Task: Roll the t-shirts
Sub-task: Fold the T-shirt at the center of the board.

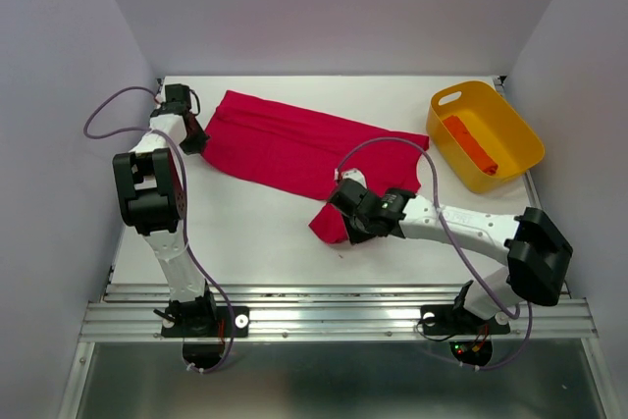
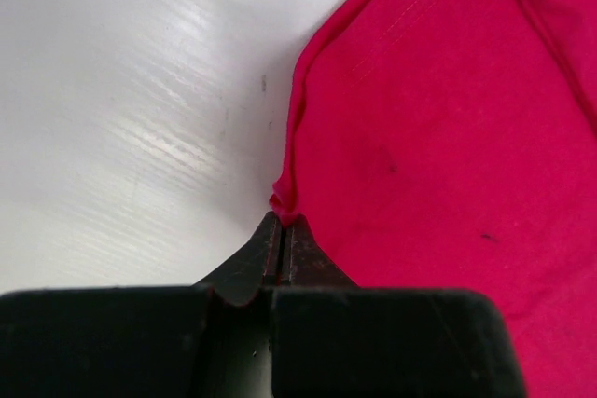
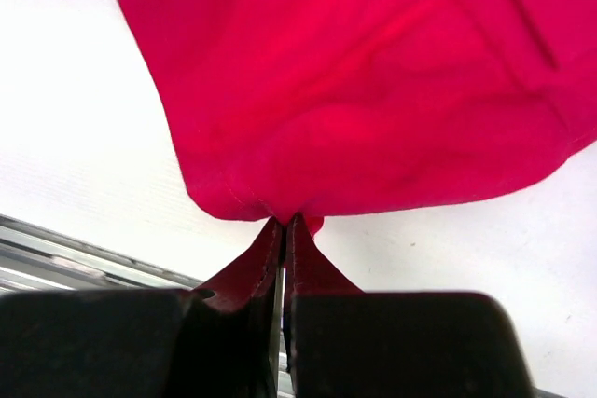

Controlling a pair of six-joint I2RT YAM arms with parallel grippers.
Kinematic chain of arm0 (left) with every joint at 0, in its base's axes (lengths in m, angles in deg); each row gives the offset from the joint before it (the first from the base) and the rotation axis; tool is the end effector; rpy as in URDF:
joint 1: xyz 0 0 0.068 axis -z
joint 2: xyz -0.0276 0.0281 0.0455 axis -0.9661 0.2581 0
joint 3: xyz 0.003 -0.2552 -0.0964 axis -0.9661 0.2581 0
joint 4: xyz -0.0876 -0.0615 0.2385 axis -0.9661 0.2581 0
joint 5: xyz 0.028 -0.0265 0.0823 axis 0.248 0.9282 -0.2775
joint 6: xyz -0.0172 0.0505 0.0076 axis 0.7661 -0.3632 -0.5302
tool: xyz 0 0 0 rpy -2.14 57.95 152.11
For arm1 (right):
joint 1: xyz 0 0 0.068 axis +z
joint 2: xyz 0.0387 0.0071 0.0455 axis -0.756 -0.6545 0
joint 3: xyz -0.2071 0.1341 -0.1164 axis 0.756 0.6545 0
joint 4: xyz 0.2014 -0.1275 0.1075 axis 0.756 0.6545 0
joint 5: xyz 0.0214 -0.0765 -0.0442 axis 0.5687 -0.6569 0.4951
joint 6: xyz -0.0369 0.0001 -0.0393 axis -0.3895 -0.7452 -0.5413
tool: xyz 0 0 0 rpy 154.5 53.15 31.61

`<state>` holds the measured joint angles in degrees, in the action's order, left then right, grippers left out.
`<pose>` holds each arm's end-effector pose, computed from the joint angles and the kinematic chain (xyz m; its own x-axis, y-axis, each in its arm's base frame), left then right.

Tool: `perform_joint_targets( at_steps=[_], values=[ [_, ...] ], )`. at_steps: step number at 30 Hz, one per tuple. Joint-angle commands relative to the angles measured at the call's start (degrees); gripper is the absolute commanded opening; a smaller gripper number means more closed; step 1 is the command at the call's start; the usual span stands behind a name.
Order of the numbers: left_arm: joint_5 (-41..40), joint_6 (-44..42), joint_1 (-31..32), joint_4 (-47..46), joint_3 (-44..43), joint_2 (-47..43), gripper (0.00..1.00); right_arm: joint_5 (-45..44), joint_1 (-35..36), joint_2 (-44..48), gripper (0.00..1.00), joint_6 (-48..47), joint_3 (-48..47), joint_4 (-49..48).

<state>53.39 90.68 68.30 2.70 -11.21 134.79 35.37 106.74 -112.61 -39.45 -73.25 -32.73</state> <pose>0.4324 0.0531 0.2055 -0.6797 -0.4427 -0.5848 -0.4236 0.8878 -0.1798 0.1639 0.2401 0.2159 -0.8194 -0.3321 -0.4672 -0.3727 0.9279 -0.0059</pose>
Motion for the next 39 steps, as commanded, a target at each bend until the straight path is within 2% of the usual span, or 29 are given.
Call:
perform_joint_targets(
  at_steps=[1,9,17,27,39],
  values=[
    [0.7,0.1,0.3,1.2,-3.8,-4.3,0.0,-4.9,-2.4,3.0,0.01,-2.1,-4.9,0.9],
    [2.1,0.6,0.3,1.5,-6.6,-3.2,0.0,-7.7,-10.7,0.8,0.01,-5.3,-10.1,0.2],
    [2.9,1.1,0.3,2.9,-13.0,1.6,0.0,-7.2,-17.5,-2.0,0.01,-9.2,-13.7,-2.4],
    [2.9,0.6,0.3,5.3,-21.5,7.6,0.0,-9.2,-22.8,-6.8,0.01,-12.8,-20.5,-3.0],
    [2.9,-0.4,0.2,7.6,-27.7,12.7,0.0,-12.4,-24.5,-8.2,0.01,-14.3,-25.1,-3.0]
  ],
)
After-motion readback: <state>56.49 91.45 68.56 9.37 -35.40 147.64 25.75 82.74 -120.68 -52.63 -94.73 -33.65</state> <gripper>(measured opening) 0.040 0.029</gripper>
